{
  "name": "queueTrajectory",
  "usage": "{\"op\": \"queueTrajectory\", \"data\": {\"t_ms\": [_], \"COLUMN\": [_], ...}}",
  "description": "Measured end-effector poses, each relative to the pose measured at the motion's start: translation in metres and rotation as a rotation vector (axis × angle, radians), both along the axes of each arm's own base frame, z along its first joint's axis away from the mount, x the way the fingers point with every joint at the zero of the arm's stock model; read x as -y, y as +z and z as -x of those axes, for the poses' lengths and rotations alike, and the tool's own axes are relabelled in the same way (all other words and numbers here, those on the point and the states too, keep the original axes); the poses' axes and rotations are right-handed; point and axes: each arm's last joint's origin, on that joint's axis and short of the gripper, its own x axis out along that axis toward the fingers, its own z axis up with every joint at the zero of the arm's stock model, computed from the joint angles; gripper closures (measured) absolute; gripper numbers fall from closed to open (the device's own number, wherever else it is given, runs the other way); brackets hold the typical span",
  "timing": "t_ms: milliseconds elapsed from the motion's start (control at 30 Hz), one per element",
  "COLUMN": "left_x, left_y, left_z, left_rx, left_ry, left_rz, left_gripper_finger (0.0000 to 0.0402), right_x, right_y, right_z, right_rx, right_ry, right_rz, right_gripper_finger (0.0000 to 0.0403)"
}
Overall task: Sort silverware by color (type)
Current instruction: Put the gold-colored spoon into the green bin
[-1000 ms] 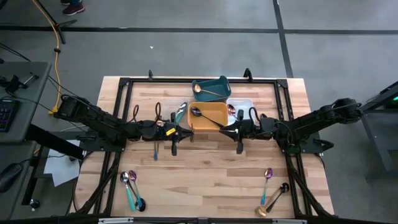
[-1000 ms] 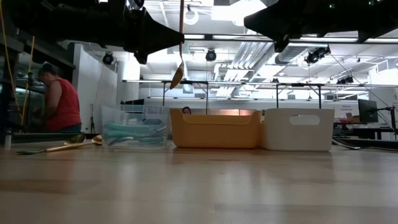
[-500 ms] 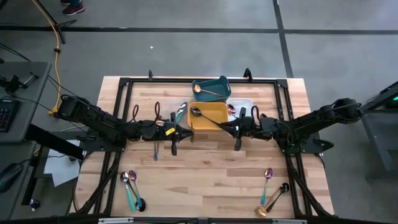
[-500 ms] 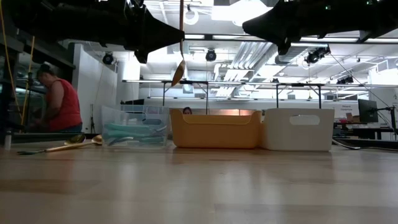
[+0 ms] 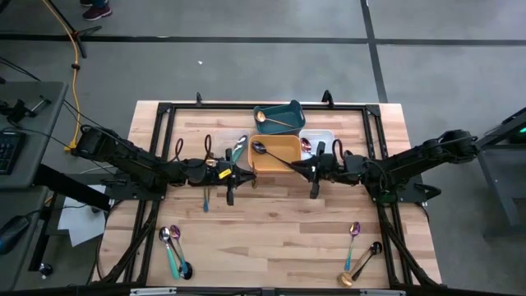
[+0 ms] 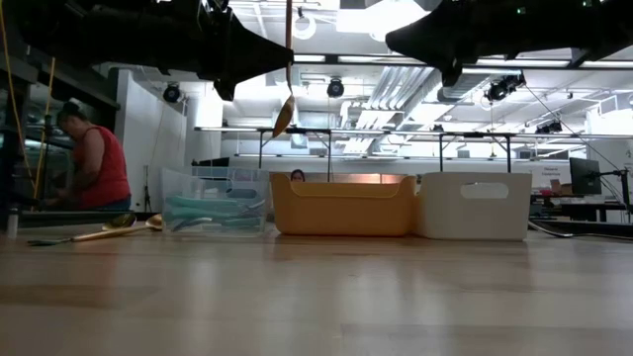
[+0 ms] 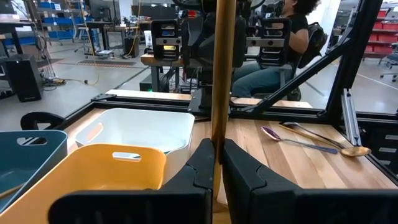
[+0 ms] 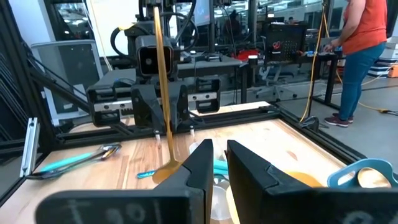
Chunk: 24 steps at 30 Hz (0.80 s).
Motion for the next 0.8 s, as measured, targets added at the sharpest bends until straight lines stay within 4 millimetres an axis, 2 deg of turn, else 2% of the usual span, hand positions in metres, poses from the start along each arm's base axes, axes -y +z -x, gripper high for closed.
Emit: {"op": "queueTrajectory", "data": {"t_ms": [367,567,700,800], "left_x": [0.001,0.001,0.001,0.002], "left_y": [0.0,-0.001,-0.004,-0.007], "left_z": [0.0,0.0,-0.001,-0.008], "left_rx": [0.001,-0.003,-0.014,-0.029], "left_ry": [-0.024,-0.024,-0.023,-0.045], "left_rz": [0.06,0.069,0.079,0.092], "left_gripper_finger": [0.0396,0.0396,0.0396,0.0396], "right_x": [0.0,-0.002,-0.004,-0.007], "right_y": [0.003,0.0,-0.001,-0.003], "right_z": [0.0,-0.003,-0.012,-0.026], "right_rx": [0.038,0.034,0.08,0.078], "right_ry": [0.005,0.066,0.076,0.097], "right_rz": [-0.032,-0.034,-0.027,-0.027], "right_gripper_finger": [0.0361,0.0361,0.035,0.0323]}}
